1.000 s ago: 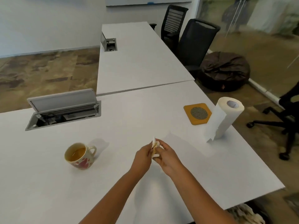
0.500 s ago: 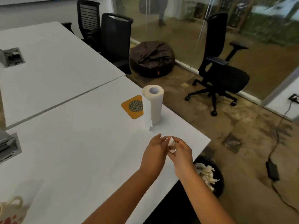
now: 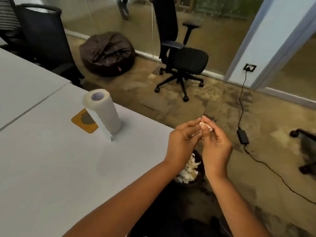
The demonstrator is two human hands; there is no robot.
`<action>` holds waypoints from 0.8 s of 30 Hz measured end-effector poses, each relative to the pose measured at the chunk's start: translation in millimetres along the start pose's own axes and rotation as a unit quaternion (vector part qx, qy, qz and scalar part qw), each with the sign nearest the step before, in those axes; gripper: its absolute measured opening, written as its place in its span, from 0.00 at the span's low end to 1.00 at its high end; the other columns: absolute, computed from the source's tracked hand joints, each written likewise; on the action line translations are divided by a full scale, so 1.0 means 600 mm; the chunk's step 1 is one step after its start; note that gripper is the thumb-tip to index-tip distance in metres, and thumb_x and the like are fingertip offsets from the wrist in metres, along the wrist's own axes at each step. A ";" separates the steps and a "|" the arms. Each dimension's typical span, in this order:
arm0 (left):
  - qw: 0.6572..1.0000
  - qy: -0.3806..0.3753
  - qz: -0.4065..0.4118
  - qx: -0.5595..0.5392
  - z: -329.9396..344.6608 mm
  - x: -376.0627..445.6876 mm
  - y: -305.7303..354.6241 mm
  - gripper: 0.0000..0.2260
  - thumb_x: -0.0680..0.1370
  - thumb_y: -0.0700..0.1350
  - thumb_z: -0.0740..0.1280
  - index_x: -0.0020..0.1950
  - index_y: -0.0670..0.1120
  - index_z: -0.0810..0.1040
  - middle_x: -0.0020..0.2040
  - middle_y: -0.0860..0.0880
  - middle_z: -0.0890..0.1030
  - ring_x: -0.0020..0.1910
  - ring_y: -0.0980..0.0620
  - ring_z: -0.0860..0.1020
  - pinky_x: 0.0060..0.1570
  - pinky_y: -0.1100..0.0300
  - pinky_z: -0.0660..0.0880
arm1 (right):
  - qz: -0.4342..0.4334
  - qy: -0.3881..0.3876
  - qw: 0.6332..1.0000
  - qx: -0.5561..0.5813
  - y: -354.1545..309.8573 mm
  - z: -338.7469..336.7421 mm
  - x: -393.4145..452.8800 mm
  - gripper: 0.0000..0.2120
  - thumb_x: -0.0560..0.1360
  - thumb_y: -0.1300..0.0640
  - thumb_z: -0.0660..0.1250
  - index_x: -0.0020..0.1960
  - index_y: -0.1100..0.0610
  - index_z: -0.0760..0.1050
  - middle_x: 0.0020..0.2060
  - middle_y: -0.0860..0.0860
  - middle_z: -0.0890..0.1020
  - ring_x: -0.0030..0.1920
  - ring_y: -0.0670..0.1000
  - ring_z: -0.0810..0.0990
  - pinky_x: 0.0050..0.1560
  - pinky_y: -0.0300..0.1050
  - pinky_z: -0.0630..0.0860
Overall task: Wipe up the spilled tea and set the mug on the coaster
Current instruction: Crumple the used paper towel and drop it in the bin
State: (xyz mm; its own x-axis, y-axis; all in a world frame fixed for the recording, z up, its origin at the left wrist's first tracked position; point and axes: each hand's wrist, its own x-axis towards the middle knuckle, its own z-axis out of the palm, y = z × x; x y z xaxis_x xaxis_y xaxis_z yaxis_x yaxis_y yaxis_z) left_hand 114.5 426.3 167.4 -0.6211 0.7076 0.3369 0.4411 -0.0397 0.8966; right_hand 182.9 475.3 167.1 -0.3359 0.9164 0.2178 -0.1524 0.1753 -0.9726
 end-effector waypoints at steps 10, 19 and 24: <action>0.949 -0.213 -0.110 0.205 0.068 0.032 -0.149 0.22 0.81 0.45 0.55 0.75 0.44 0.56 0.77 0.47 0.51 0.74 0.49 0.57 0.70 0.57 0.59 | 0.101 -0.080 0.955 -0.269 0.181 -0.081 0.067 0.21 0.78 0.49 0.61 0.70 0.49 0.66 0.66 0.49 0.74 0.65 0.50 0.73 0.61 0.41 0.72; 0.902 -0.236 -0.287 0.220 0.053 -0.043 -0.236 0.22 0.82 0.46 0.50 0.76 0.43 0.51 0.77 0.47 0.52 0.76 0.51 0.51 0.72 0.60 0.47 | 0.243 -0.012 0.927 -0.286 0.277 -0.158 0.039 0.19 0.81 0.51 0.50 0.66 0.56 0.72 0.64 0.55 0.76 0.64 0.56 0.74 0.54 0.41 0.67; 0.909 -0.214 -0.308 0.182 0.037 -0.062 -0.225 0.21 0.83 0.47 0.49 0.76 0.45 0.53 0.77 0.47 0.54 0.75 0.51 0.53 0.72 0.59 0.49 | 0.269 -0.007 0.944 -0.192 0.275 -0.125 0.030 0.20 0.82 0.52 0.50 0.64 0.61 0.73 0.62 0.58 0.77 0.62 0.56 0.75 0.60 0.45 0.69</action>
State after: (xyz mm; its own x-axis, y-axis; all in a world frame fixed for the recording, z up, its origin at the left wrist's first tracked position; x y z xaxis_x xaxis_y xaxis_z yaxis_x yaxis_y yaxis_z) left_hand 92.9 421.0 27.4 -0.5488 0.7294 -0.4085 0.3285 0.6375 0.6969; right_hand 221.4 547.9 4.5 -0.2816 0.9054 -0.3177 0.3907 -0.1942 -0.8998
